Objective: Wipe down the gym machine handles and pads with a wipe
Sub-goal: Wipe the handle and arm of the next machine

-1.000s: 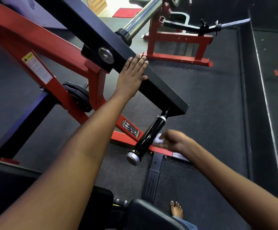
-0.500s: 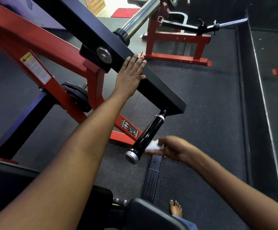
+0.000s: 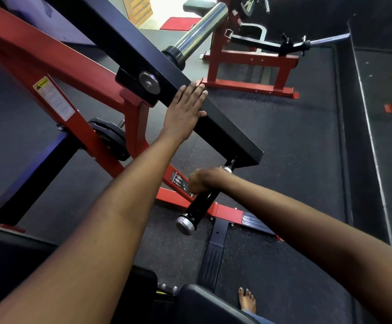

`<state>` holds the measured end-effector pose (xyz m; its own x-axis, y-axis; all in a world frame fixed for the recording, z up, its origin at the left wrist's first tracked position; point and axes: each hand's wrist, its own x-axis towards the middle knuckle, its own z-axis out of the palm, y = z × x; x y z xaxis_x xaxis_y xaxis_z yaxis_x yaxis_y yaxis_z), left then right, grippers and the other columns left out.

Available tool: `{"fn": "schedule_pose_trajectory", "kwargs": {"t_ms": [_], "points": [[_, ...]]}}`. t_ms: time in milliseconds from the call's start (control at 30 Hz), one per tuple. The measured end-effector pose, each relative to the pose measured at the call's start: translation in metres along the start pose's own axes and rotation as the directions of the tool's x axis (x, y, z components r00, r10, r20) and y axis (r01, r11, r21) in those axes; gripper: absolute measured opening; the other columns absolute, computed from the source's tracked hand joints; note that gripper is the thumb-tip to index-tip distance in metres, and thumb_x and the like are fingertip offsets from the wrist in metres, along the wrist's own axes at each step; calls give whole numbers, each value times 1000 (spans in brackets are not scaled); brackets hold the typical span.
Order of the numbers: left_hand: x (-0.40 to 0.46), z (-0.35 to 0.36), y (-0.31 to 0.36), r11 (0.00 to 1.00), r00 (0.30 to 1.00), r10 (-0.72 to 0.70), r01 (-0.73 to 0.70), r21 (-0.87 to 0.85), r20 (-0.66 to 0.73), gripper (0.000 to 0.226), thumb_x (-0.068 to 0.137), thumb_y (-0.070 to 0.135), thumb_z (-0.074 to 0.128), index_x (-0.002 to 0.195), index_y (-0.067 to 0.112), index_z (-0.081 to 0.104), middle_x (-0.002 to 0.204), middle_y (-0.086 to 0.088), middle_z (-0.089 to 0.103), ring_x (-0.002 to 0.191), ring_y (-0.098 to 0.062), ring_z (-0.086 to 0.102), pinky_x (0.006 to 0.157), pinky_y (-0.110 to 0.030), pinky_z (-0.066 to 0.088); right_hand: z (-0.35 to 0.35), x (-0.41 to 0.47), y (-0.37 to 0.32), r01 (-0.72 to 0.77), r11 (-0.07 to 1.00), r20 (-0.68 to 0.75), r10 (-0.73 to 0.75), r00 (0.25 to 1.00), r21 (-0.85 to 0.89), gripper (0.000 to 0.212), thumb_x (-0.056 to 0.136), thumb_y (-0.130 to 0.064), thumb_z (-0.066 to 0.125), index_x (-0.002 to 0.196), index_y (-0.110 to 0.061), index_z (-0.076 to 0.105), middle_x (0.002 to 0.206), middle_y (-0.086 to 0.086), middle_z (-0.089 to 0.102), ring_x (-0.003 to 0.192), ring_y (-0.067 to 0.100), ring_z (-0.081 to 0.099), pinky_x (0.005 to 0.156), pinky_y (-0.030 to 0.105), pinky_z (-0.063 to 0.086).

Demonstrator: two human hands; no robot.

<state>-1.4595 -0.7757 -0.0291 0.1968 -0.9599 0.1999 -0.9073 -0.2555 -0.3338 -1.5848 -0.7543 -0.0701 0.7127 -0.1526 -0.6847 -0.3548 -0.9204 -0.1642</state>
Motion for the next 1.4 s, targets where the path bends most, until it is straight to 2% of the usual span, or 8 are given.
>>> {"fn": "schedule_pose_trajectory", "kwargs": {"t_ms": [200,433,567,667,767,1000,1200,1400], "points": [[1,1,-1,1000,1000,0,0,-13,4,64,99,42,4,154,12,13,162,-5,11,150,-23,3,118,-35,-8,36,-32,-33,274,936,-202,-231,952,222,26,93,-15,45,109,-7,64,102,11,64,92,26,61,80,35,50],[1,-1,0,1000,1000,0,0,-20,0,64,99,42,3,154,10,13,162,-6,12,150,-24,2,119,-36,-8,150,-73,4,620,783,-843,-366,394,-51,37,98,1,35,131,3,52,140,18,47,134,28,40,113,34,32],[1,0,1,1000,1000,-9,9,1,1,58,104,40,10,154,11,10,162,-6,8,150,-23,0,119,-36,-7,189,-74,21,520,790,-854,9,520,325,54,79,19,54,124,-10,60,132,6,55,120,22,56,104,20,40],[1,0,1,1000,1000,-13,13,11,-4,58,104,40,9,154,11,9,162,-6,7,150,-23,-1,119,-37,-7,152,-57,31,460,-29,-302,717,628,887,29,88,6,52,105,-10,68,105,14,69,89,23,64,86,32,52],[0,0,2,1000,1000,-14,14,21,-4,57,105,40,11,154,11,9,163,-5,7,150,-23,-2,119,-36,-8,99,-32,68,418,-639,54,585,809,646,28,91,15,31,110,12,52,102,22,57,83,29,61,79,39,55],[0,3,1,1000,1000,-17,17,13,-13,56,106,39,11,154,12,8,163,-4,5,150,-23,-3,118,-35,-10,108,-47,28,11,-640,136,179,974,768,33,88,14,25,105,5,52,95,21,64,69,27,70,60,37,60],[0,2,2,1000,1000,-13,13,-7,-25,55,106,38,13,154,11,9,163,-5,5,150,-23,-3,118,-36,-10,86,-22,61,158,-871,78,218,973,465,36,78,15,20,95,6,51,86,21,60,58,30,69,88,40,51],[0,3,2,1000,1000,-19,20,14,-21,56,106,39,14,154,11,9,163,-6,6,150,-23,-2,119,-36,-9,101,-44,54,24,-751,69,92,993,660,35,88,14,24,116,16,46,103,32,63,74,37,70,59,36,59]]}}
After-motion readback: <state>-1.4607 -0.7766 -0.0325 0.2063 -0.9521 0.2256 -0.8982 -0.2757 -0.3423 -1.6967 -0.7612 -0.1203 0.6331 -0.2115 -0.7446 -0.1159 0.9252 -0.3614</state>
